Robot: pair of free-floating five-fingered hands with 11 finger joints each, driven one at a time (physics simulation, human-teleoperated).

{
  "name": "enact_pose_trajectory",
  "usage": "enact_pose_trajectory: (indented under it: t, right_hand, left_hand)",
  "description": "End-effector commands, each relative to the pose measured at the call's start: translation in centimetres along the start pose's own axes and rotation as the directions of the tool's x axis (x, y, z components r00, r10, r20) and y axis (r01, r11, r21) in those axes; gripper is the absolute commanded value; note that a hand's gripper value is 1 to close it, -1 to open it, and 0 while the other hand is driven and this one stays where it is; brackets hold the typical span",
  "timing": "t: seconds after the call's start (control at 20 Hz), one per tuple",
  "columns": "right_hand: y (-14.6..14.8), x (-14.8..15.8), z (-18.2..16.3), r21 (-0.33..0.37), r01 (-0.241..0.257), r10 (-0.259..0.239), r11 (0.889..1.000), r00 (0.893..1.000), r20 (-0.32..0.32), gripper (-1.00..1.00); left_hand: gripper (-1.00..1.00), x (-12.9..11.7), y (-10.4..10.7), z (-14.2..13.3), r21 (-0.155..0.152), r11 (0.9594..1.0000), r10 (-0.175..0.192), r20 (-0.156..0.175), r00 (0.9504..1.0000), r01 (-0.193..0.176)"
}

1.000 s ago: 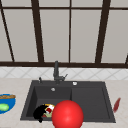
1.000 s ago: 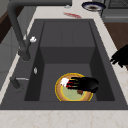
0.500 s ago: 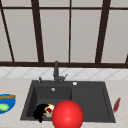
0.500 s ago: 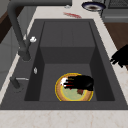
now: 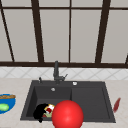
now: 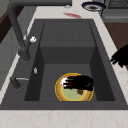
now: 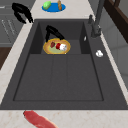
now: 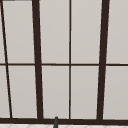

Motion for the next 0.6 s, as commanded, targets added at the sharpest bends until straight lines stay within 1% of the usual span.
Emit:
enact_pose_trajectory:
  t: [0.0,0.05,0.1,0.15,0.25,0.45,0.55]
  right_hand:
    - [0.1,0.2,0.0,0.015,-0.005,0.005,1.0,1.0,0.002,-1.0]
    - [0.7,-0.1,0.6,0.013,-0.004,0.004,1.0,1.0,0.002,-1.0]
    - [1.6,-0.2,0.4,0.019,-0.012,0.011,1.0,1.0,0.017,-1.0]
    - [1.8,0.1,0.5,0.016,-0.015,0.015,1.0,0.999,0.029,-1.0]
    - [2.3,-0.5,1.3,0.011,-0.016,0.016,1.0,0.999,0.047,-1.0]
    - [3.2,-0.8,3.6,-0.02,-0.011,0.013,1.0,0.996,0.085,-1.0]
    - [4.1,-0.9,3.9,-0.006,-0.009,0.01,1.0,0.993,0.119,-1.0]
  left_hand:
    - [0.0,0.0,0.0,0.0,0.0,1.0,0.0,0.0,1.0,0.0]
    - [0.0,0.0,0.0,0.0,0.0,1.0,0.0,0.0,1.0,0.0]
    - [0.0,0.0,0.0,0.0,0.0,1.0,0.0,0.0,1.0,0.0]
    - [0.0,0.0,0.0,0.0,0.0,1.0,0.0,0.0,1.0,0.0]
    - [0.0,0.0,0.0,0.0,0.0,1.0,0.0,0.0,1.0,0.0]
    - [0.0,0.0,0.0,0.0,0.0,1.0,0.0,0.0,1.0,0.0]
    - [0.0,0.0,0.0,0.0,0.0,1.0,0.0,0.0,1.0,0.0]
